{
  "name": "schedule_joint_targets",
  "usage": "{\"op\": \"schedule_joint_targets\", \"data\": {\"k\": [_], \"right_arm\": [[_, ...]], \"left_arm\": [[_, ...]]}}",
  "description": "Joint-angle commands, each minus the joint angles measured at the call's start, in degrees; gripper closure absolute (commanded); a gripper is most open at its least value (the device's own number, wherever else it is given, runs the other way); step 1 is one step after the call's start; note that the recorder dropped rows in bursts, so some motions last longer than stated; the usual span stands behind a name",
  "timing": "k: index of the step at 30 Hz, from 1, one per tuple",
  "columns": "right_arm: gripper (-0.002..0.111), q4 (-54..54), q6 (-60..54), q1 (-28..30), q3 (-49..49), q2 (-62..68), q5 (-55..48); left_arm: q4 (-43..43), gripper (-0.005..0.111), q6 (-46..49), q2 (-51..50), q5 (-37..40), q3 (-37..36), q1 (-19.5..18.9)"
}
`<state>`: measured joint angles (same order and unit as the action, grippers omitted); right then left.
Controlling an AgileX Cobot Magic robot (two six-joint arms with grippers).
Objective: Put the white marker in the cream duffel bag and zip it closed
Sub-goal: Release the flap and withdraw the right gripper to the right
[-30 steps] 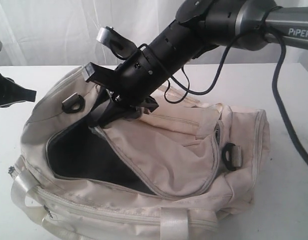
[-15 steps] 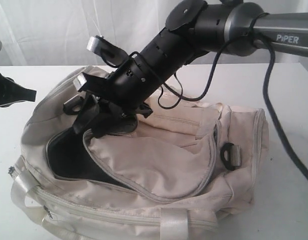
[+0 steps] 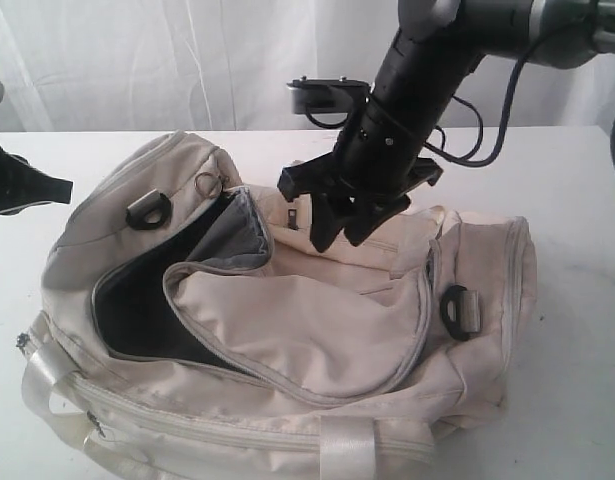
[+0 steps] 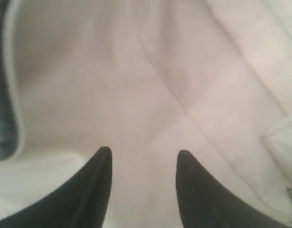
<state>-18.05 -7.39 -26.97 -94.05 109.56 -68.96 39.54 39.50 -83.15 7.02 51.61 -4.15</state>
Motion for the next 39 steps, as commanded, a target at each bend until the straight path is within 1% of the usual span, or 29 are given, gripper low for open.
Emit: {"op": "schedule_joint_targets", "data": {"k": [1, 4, 6, 8, 9, 11, 13, 15, 18, 21, 25, 27, 28, 30, 33, 39], "right_arm": [[0.071, -2.7, 2.0, 0.1, 0.1, 2.0, 5.7], [0.085, -16.1, -5.8, -0.5, 0.1, 3.8, 6.4], [0.096, -25.7, -14.3, -1.4, 0.1, 4.5, 6.4], [0.105, -32.7, -22.1, -2.2, 0.1, 4.6, 6.5], [0.108, -36.2, -24.8, -2.7, 0.1, 4.6, 6.5], [0.108, -41.4, -30.1, -3.2, 0.1, 4.5, 6.5], [0.108, -42.6, -31.2, -3.3, 0.1, 4.3, 6.3], [0.108, -40.5, -30.7, -3.2, 0.1, 4.3, 6.0], [0.108, -30.7, -25.2, -3.1, 0.1, 4.3, 5.9], [0.108, -15.2, -16.8, -3.1, 0.1, 4.3, 5.5], [0.108, 10.9, -2.3, -3.0, 0.1, 4.3, 4.5], [0.108, 18.8, 2.7, -2.3, 0.1, 4.4, 3.9], [0.108, 20.6, 3.9, -1.7, 0.1, 4.6, 3.8], [0.108, 20.9, 3.0, -0.5, 0.1, 5.4, 4.4], [0.108, 19.0, -0.3, 0.5, 0.1, 6.7, 5.8], [0.108, 13.8, -3.7, 0.7, 0.1, 9.7, 6.5]], "left_arm": [[0.7, 0.107, -0.4, 0.1, 0.7, 0.1, 0.1], [0.7, 0.107, -0.4, 0.1, 0.7, 0.1, 0.1], [0.7, 0.107, -0.4, 0.1, 0.7, 0.1, 0.1], [0.7, 0.107, -0.4, 0.1, 0.7, 0.1, 0.1], [0.7, 0.107, -0.4, 0.1, 0.7, 0.1, 0.1], [0.7, 0.107, -0.4, 0.1, 0.7, 0.1, 0.1], [0.7, 0.107, -0.4, 0.1, 0.6, 0.1, 0.1], [0.7, 0.107, -0.4, 0.1, 0.6, 0.1, 0.1], [0.7, 0.107, -0.1, 0.1, 0.5, 0.1, 0.1], [0.1, 0.107, -0.1, 0.1, 0.3, 0.1, 0.1], [-0.1, 0.107, -0.1, 0.1, 0.0, 0.1, 0.1], [-0.1, 0.107, -0.1, 0.1, -0.4, 0.1, 0.1], [-0.1, 0.107, -0.1, 0.1, -1.1, 0.1, 0.1], [-0.1, 0.107, -0.1, 0.1, -2.4, 0.1, 0.1], [-0.1, 0.107, -0.2, 0.1, -3.4, 0.1, 0.1], [-0.1, 0.107, -0.2, 0.1, -3.4, 0.1, 0.1]]}}
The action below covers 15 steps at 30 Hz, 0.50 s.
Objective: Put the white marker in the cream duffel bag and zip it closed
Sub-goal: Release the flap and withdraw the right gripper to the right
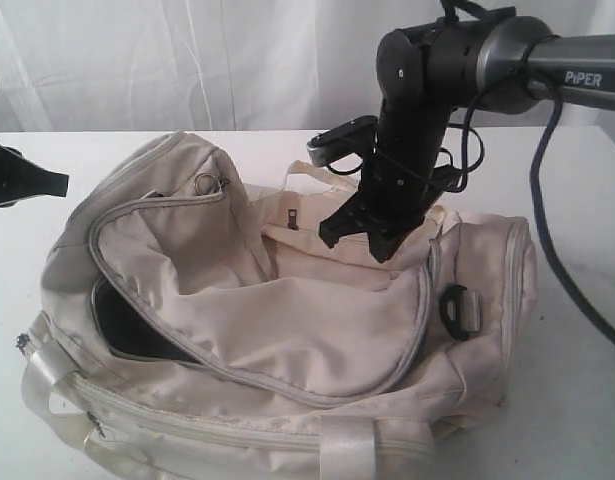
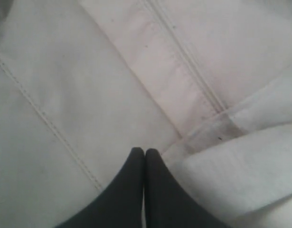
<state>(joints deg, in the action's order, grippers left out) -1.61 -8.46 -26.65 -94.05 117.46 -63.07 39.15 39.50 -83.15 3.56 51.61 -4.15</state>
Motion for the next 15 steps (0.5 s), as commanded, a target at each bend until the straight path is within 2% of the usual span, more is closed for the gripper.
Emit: {"op": "schedule_joint_targets", "data": {"k": [1, 6, 15], "right_arm": [[0.108, -1.7, -2.6, 0.5, 0.1, 2.6, 0.6], [0.108, 5.7, 5.6, 2.9, 0.1, 3.6, 0.2], [0.108, 6.3, 5.8, 7.9, 0.1, 4.6, 1.6]], "left_arm": [[0.2, 0.107, -0.2, 0.1, 0.0, 0.1, 0.1], [0.2, 0.107, 0.2, 0.1, 1.2, 0.1, 0.1], [0.2, 0.107, 0.2, 0.1, 0.9, 0.1, 0.1]]}}
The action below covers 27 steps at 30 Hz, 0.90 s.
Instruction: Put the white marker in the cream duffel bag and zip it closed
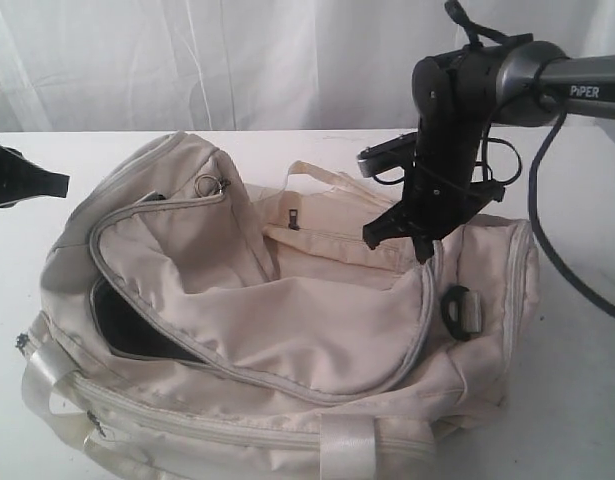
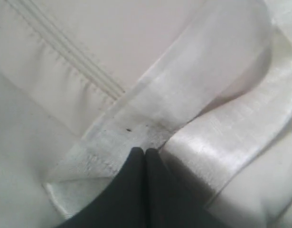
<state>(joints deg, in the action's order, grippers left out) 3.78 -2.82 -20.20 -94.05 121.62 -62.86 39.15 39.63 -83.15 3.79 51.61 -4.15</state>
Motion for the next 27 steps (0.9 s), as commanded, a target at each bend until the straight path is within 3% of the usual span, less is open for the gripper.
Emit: {"op": "schedule_joint_targets", "data": {"k": [1, 6, 10, 15, 19, 23, 27], "right_arm": [[0.108, 1.0, 0.1, 1.8, 0.1, 0.8, 2.8], [0.108, 1.0, 0.1, 3.8, -0.1, 3.5, 10.2], [0.108, 1.2, 4.5, 5.1, -0.1, -1.3, 12.8], [0.108, 1.2, 6.1, 10.1, 0.1, -10.1, -6.4], [0.106, 1.1, 6.1, 12.2, 0.1, -14.9, -7.1], [0.084, -1.3, 6.7, 12.3, 0.1, -18.5, -7.1], [0.057, -12.2, 6.7, 12.3, 0.1, -20.1, -7.1]], "left_arm": [[0.2, 0.107, 0.1, 0.1, 0.7, 0.1, 0.1], [0.2, 0.107, 0.1, 0.1, 0.7, 0.1, 0.1], [0.2, 0.107, 0.1, 0.1, -0.3, 0.1, 0.1], [0.7, 0.107, -3.9, 0.1, -0.7, 0.1, 0.1], [0.7, 0.107, -3.9, -0.1, 1.0, 0.1, 0.1], [0.7, 0.107, -3.9, -0.3, 2.3, 0.1, 0.2], [0.7, 0.107, -3.9, -0.3, 3.6, 0.1, 0.2]]}}
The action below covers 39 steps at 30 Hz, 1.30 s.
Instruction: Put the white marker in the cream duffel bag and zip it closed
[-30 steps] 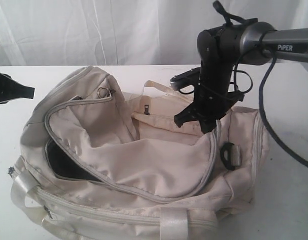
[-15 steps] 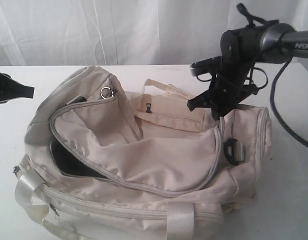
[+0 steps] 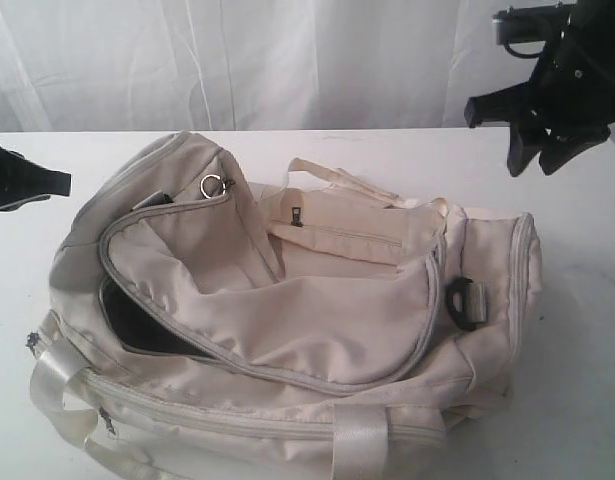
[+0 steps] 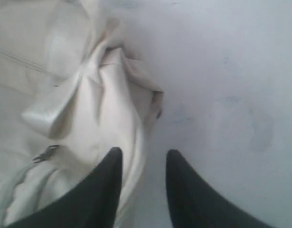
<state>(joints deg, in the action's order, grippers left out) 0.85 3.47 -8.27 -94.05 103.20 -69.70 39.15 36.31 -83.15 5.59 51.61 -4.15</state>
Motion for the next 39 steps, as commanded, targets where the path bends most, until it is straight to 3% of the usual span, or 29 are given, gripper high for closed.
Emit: {"op": "schedule_joint_targets", "data": {"k": [1, 3, 8, 15, 17, 19, 21, 31, 33, 35, 37, 39], "right_arm": [[0.052, -10.8, 0.5, 0.4, 0.1, -1.8, -0.3], [0.046, -12.3, 1.5, 0.3, 0.2, -1.8, -0.3], [0.046, -5.9, 5.7, 0.3, 4.5, -1.7, -0.3], [0.046, -10.0, 5.7, 0.3, 13.0, -1.7, -0.3], [0.055, -10.0, 5.6, 0.3, 13.5, -1.7, -0.3], [0.091, -9.9, 5.6, 0.3, 13.5, -1.7, 2.1], [0.108, -9.0, 5.6, 0.3, 13.5, -1.7, 6.1], [0.108, -3.8, 6.8, 0.4, 13.5, -0.5, 23.0], [0.100, -3.8, 6.8, 0.4, 13.5, -0.5, 22.6], [0.085, -3.8, 6.8, 0.4, 13.5, -0.5, 20.4], [0.072, -3.8, 6.8, 0.4, 13.5, -0.5, 16.9], [0.069, -3.8, 4.4, 0.4, 13.4, -0.5, 12.7]], "left_arm": [[0.7, 0.107, -0.6, -0.3, 1.8, 0.1, 0.2], [0.7, 0.107, -0.4, -0.3, 1.7, 0.1, 0.2], [0.7, 0.107, -0.4, -0.3, 1.7, 0.1, 0.2], [0.7, 0.107, -0.4, -0.3, 1.6, 0.1, 0.2], [0.7, 0.107, -0.4, -0.3, 1.5, 0.1, 0.2], [0.7, 0.107, -0.4, -0.3, 1.5, 0.1, 0.2], [0.7, 0.107, -0.4, -0.3, 1.6, 0.1, 0.2], [0.8, 0.107, -2.5, -0.3, 1.5, 0.1, 0.2], [0.8, 0.107, -2.5, -0.3, 0.4, 0.1, 0.2], [0.8, 0.107, -2.5, -0.3, 0.1, 0.5, 0.2], [0.8, 0.103, -2.6, -0.3, 3.8, 2.0, 0.2], [0.9, 0.085, -2.6, -0.2, 6.9, 4.9, 0.2]]}}
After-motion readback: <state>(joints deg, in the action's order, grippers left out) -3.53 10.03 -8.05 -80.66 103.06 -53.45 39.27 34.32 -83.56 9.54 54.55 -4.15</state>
